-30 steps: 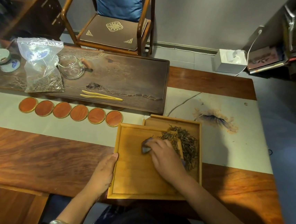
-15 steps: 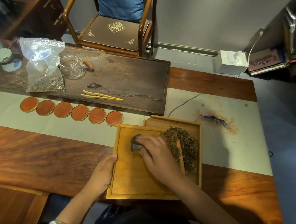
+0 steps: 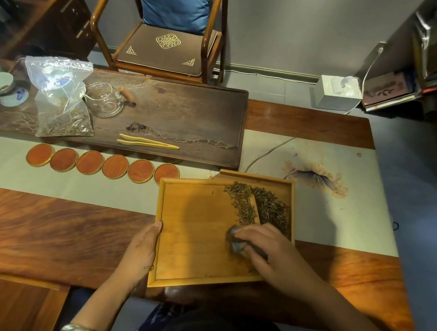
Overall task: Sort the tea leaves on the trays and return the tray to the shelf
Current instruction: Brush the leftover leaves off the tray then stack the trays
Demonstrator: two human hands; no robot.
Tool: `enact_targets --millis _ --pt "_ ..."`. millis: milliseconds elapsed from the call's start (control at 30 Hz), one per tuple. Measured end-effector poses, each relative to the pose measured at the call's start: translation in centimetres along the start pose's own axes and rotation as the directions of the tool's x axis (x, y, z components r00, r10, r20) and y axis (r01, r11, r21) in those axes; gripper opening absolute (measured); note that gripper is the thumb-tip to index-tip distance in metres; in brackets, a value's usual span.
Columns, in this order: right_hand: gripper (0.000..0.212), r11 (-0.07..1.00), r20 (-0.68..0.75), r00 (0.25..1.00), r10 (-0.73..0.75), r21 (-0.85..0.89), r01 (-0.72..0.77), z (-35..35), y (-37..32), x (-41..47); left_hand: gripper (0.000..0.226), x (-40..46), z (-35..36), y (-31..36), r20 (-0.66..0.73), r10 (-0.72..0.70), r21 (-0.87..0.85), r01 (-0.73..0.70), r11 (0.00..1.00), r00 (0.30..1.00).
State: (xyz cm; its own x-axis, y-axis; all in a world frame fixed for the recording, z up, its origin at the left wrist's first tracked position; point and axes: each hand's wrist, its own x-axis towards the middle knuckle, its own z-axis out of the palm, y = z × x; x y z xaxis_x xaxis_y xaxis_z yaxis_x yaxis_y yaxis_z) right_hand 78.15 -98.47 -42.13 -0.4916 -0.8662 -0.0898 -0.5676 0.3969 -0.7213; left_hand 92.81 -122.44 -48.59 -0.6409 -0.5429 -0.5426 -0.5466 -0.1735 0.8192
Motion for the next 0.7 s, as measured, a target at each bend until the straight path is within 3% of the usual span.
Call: enact_targets --millis 133,300,567,700 --pt "0.032 0.994 0.103 0.989 -0.106 0.002 0.106 2.3 -2.1 1.0 0.03 0.0 0.3 0.3 -0.007 0.019 0.013 -0.019 1.0 1.0" --pt "0.031 0.969 0.303 0.924 -0.235 0.001 0.246 4.1 -3.9 2.1 0.032 -0.2 0.4 0.6 -0.015 0.027 0.02 -0.027 0.999 1.0" --pt "0.028 0.976 0.33 0.929 -0.169 -0.079 0.205 1.7 -0.6 -0.2 0.034 -0.8 -0.2 0.8 -0.001 0.035 0.031 -0.035 0.999 0.999" --pt "0.03 0.994 0.225 0.971 -0.078 -0.053 0.092 -0.2 1.1 -1.2 0.037 -0.7 0.1 0.9 0.009 0.02 0.056 -0.021 0.998 1.0"
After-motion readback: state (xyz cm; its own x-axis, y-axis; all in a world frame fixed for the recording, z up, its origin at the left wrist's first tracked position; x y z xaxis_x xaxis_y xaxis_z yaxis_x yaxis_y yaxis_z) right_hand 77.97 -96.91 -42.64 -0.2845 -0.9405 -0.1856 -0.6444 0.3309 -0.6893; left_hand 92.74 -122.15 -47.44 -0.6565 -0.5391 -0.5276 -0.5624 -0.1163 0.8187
